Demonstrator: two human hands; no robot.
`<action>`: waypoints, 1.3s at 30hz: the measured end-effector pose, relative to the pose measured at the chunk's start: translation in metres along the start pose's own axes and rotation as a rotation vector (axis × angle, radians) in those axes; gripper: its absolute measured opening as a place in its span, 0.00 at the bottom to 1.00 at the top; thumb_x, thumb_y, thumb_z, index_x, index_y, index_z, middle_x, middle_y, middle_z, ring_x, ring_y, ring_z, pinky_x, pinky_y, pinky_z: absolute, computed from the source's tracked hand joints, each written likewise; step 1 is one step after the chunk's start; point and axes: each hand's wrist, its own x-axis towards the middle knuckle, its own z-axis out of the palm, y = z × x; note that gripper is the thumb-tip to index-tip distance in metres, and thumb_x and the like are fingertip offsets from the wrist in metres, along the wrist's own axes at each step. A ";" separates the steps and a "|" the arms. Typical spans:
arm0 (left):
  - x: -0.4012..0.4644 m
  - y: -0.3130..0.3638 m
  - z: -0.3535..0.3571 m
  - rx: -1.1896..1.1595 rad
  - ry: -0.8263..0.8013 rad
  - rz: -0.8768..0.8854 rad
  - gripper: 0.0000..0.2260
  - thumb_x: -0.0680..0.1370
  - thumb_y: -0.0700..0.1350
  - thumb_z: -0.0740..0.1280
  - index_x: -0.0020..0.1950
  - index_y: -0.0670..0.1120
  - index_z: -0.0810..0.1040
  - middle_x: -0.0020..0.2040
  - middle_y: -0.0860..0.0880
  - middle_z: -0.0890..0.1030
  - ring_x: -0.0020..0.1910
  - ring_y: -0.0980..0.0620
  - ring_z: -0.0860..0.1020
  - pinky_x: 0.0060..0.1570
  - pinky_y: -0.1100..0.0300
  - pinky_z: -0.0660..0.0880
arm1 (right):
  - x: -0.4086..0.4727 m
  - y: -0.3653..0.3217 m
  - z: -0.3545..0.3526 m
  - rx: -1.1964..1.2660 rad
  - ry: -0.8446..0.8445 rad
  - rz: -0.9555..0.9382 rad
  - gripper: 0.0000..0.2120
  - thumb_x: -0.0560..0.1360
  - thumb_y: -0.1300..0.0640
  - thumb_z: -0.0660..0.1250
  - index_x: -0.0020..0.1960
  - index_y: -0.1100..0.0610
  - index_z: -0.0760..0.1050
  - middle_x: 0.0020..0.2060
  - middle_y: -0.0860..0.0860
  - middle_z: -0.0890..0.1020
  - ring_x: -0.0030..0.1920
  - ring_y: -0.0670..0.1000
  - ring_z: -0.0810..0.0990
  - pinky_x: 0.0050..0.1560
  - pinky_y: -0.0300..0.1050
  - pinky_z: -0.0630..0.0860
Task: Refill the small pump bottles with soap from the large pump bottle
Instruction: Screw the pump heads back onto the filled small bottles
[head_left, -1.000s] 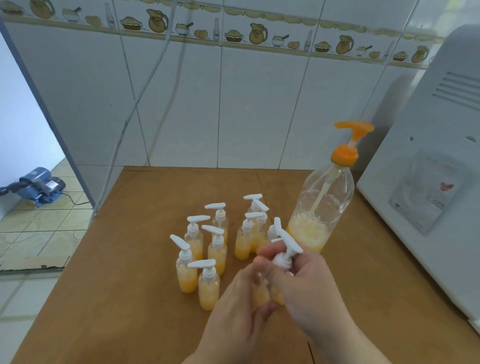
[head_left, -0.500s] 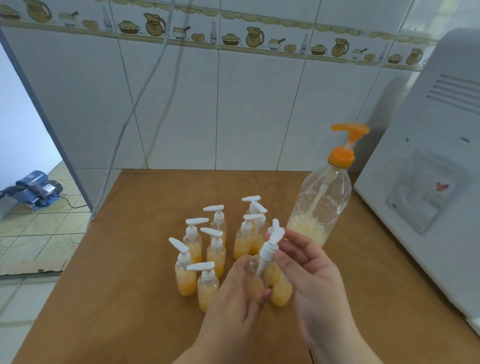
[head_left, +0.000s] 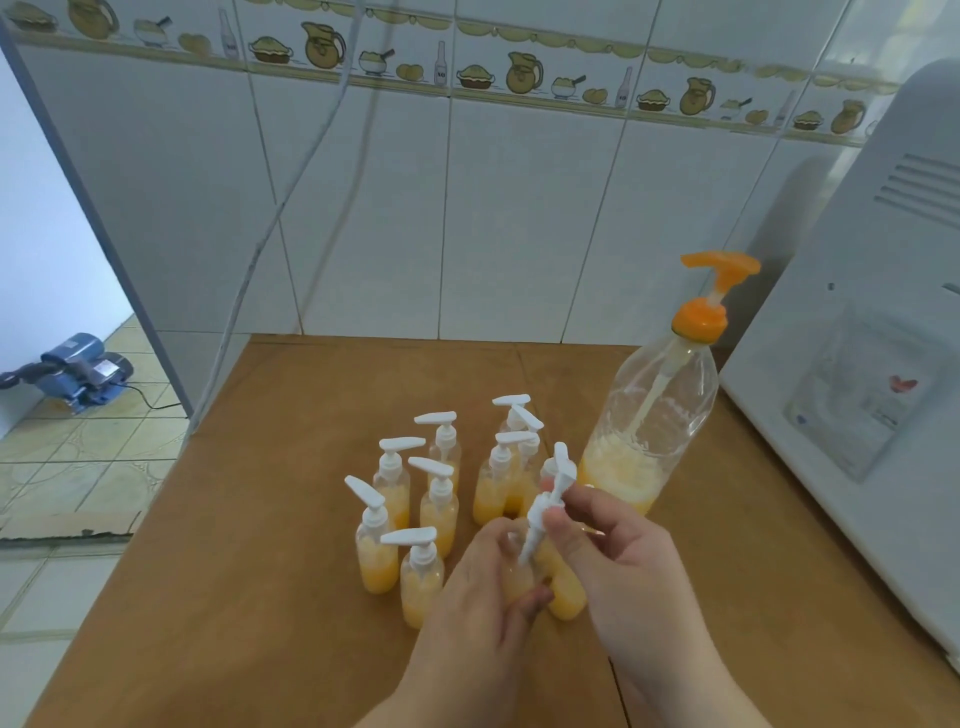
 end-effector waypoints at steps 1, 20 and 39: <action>0.000 0.001 -0.001 -0.039 -0.021 -0.034 0.15 0.78 0.55 0.62 0.58 0.68 0.57 0.55 0.70 0.67 0.58 0.76 0.64 0.51 0.79 0.63 | 0.001 0.002 -0.002 0.006 -0.018 0.015 0.09 0.73 0.57 0.70 0.52 0.50 0.82 0.44 0.42 0.85 0.49 0.45 0.81 0.55 0.42 0.74; 0.008 -0.005 0.025 -0.030 0.119 -0.040 0.22 0.77 0.54 0.60 0.69 0.55 0.59 0.63 0.59 0.69 0.64 0.62 0.68 0.56 0.79 0.61 | 0.003 0.003 0.003 0.142 -0.003 0.061 0.12 0.74 0.63 0.67 0.52 0.49 0.81 0.46 0.45 0.85 0.49 0.43 0.82 0.50 0.37 0.76; -0.003 0.012 -0.050 0.202 -0.204 -0.223 0.21 0.73 0.57 0.68 0.63 0.61 0.66 0.51 0.63 0.76 0.50 0.65 0.75 0.53 0.70 0.71 | 0.008 0.014 0.014 -0.572 -0.133 -0.233 0.19 0.71 0.54 0.73 0.55 0.35 0.73 0.44 0.36 0.80 0.49 0.40 0.77 0.49 0.34 0.74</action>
